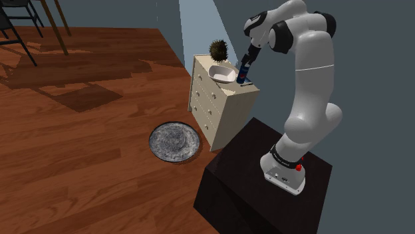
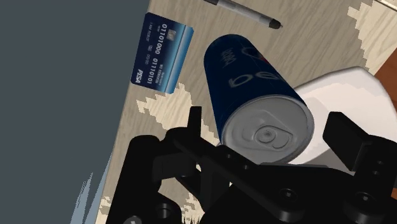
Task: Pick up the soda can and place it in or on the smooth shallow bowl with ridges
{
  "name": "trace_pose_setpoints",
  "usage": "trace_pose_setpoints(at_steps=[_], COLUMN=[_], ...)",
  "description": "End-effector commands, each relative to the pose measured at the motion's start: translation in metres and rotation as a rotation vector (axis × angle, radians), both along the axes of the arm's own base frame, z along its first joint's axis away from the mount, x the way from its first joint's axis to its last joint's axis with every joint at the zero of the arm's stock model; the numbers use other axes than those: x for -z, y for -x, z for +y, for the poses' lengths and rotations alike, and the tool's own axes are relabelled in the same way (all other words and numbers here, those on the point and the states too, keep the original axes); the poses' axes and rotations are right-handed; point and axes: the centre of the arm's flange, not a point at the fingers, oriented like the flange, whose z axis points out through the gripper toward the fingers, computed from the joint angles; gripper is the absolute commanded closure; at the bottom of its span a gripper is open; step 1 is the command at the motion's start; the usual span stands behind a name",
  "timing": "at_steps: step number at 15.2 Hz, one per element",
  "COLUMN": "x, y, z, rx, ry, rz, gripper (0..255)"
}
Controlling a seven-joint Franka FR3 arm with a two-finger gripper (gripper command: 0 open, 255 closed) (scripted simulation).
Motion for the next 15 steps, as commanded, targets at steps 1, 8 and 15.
trace_pose_setpoints(at_steps=[1,8,15], x=[0.0009,0.0009,0.0009], y=[0.0,0.0,0.0], z=[-0.0001,-0.0001,-0.0001], rx=[0.0,0.0,0.0], ry=[0.0,0.0,0.0], rz=[0.0,0.0,0.0], gripper=[0,255,255])
